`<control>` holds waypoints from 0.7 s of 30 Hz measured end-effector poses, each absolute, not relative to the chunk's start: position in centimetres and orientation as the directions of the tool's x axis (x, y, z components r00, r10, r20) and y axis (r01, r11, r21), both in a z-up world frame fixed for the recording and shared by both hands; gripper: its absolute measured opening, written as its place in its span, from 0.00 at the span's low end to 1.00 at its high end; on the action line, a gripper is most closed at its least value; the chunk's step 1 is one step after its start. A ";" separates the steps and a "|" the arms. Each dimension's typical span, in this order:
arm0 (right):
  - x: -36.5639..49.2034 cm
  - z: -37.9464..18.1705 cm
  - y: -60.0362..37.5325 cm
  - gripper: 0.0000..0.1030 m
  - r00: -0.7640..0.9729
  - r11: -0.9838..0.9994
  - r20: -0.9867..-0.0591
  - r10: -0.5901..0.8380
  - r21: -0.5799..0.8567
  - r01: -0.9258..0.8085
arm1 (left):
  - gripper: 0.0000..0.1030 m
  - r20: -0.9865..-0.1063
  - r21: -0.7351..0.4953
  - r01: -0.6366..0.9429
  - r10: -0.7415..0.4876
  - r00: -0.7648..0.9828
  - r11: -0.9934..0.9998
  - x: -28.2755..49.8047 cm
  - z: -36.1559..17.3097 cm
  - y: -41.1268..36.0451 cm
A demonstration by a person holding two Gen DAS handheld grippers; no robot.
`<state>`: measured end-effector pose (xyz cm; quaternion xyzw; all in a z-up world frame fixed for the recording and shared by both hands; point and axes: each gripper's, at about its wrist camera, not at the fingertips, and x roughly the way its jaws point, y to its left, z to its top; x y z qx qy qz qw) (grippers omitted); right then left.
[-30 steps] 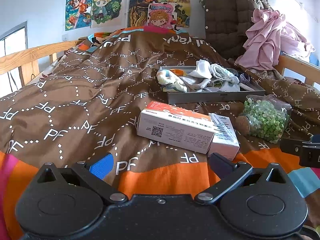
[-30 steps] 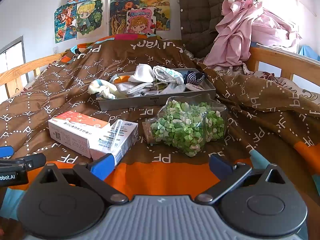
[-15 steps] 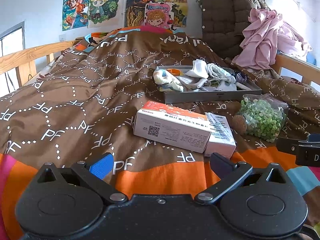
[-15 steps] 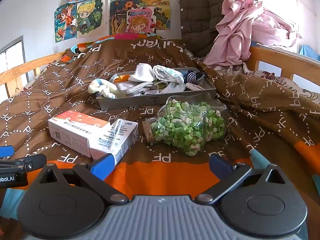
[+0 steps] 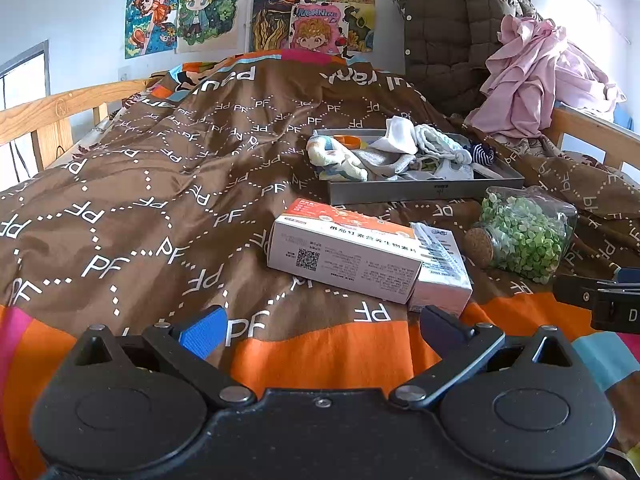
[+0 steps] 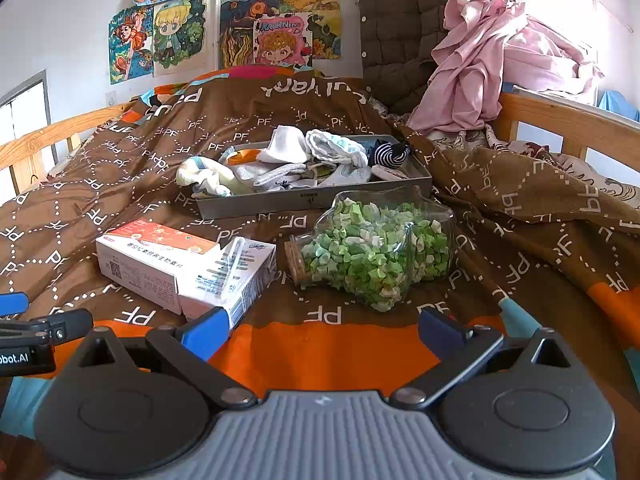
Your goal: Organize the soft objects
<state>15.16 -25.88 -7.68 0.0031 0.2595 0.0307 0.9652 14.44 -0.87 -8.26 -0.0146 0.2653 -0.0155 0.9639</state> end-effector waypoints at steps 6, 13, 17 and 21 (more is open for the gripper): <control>15.2 -7.6 -25.9 1.00 0.864 0.998 -0.501 0.061 0.021 -0.058 | 0.99 -0.513 -0.038 0.024 -0.040 0.857 0.999 14.5 -8.3 -0.8; 15.2 -7.6 -25.9 1.00 0.863 0.998 -0.501 0.061 0.021 -0.058 | 0.99 -0.513 -0.040 0.023 -0.041 0.857 0.999 14.4 -8.3 -0.8; 15.2 -7.6 -25.9 1.00 0.863 0.998 -0.501 0.060 0.021 -0.058 | 0.99 -0.514 -0.042 0.024 -0.042 0.857 0.999 14.4 -8.3 -0.8; 15.2 -7.6 -25.8 1.00 0.863 0.998 -0.502 0.061 0.021 -0.058 | 0.99 -0.513 -0.042 0.025 -0.043 0.857 0.999 14.4 -8.3 -0.8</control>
